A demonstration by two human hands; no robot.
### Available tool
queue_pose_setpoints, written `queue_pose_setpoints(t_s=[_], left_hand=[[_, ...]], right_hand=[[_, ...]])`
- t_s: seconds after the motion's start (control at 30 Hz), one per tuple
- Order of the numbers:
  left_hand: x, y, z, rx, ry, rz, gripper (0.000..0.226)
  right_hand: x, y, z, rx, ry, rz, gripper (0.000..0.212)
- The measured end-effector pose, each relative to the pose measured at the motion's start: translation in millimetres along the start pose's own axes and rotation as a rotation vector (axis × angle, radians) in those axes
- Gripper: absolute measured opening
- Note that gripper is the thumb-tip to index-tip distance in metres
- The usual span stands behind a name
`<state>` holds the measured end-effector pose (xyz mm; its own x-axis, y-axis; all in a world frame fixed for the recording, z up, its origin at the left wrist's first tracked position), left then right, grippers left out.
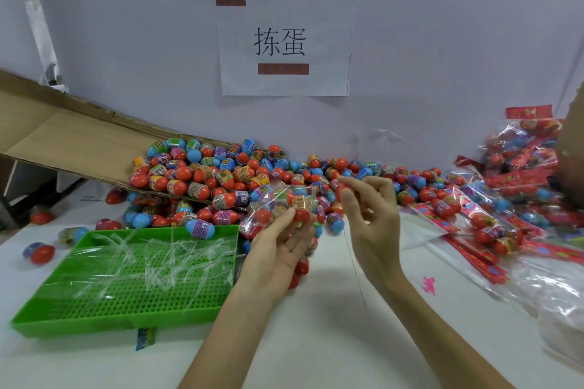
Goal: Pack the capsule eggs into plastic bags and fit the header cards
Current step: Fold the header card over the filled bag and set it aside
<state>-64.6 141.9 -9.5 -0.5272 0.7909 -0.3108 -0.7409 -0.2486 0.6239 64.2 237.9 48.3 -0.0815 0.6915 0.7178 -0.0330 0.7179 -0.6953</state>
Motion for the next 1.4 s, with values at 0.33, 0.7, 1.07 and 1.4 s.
queue_pose_setpoints(t_s=[0.33,0.7,1.07,1.4], left_hand=[[-4,-1,2,0.021,-0.001,-0.002,0.018],[-8,-2,7,0.04,-0.081,0.013,0.027],[-12,-3,13,0.192,-0.214,-0.007,0.04],[-15,-13,25,0.42,-0.346,0.02,0.037]], right_hand=[[9,10,-2,-0.214,-0.168,-0.077,0.042],[-28,-4,27,-0.257,-0.343,-0.244,0.04],[-31,4,31,-0.054,-0.557,-0.065,0.046],[-3,3,2,0.123,-0.108,0.032,0.015]])
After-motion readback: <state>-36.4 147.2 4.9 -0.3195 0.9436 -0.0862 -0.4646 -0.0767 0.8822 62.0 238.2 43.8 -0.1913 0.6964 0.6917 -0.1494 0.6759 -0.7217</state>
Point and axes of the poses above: each hand's wrist, its own x-axis towards the middle knuckle, its own z-axis out of the palm, y = z × x, the point moved 6 cm from there along x, towards the middle knuckle, and after that the axes turned 8 degrees about y, right-handed, at the moved point
